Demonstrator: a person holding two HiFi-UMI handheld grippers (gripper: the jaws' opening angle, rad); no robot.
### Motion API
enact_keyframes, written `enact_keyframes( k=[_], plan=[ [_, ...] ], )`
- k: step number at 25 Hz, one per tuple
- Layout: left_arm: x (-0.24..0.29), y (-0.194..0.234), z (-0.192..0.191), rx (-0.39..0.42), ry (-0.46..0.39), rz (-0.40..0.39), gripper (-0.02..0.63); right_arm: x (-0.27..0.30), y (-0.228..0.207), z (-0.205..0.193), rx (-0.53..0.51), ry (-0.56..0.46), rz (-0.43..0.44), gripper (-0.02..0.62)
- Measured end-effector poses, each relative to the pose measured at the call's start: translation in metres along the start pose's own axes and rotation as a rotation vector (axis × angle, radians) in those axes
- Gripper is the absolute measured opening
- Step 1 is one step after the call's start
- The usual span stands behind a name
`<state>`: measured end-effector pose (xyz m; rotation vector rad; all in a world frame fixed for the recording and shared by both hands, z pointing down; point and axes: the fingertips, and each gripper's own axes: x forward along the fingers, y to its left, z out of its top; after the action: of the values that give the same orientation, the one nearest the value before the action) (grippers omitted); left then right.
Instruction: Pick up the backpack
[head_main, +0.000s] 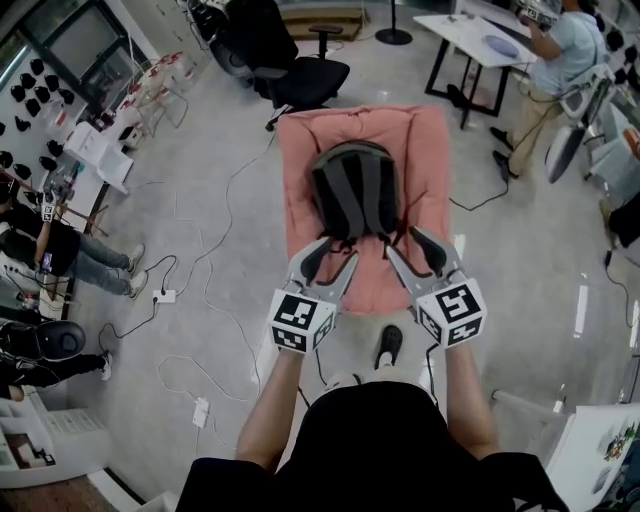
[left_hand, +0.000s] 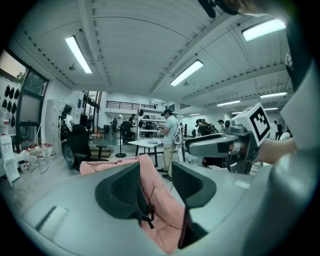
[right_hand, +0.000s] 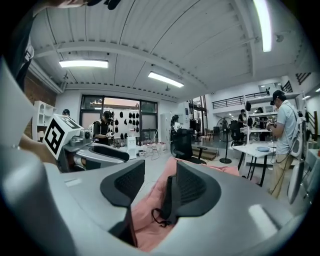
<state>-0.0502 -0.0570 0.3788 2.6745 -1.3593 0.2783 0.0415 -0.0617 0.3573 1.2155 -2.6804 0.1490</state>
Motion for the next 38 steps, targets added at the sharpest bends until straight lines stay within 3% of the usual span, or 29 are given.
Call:
enact_keyframes(
  k=[12, 23, 38],
  plan=[
    [0.067, 0.005, 0.012, -0.009, 0.018, 0.082, 0.190, 0.026, -0.072, 0.001, -0.009, 0.005, 0.073, 0.183],
    [0.093, 0.023, 0.002, -0.037, 0.054, 0.107, 0.199, 0.049, -0.097, -0.009, 0.006, 0.035, 0.090, 0.186],
    [0.153, 0.122, -0.013, -0.117, 0.063, 0.090, 0.202, 0.150, -0.133, -0.003, -0.032, 0.120, 0.064, 0.193]
  ],
)
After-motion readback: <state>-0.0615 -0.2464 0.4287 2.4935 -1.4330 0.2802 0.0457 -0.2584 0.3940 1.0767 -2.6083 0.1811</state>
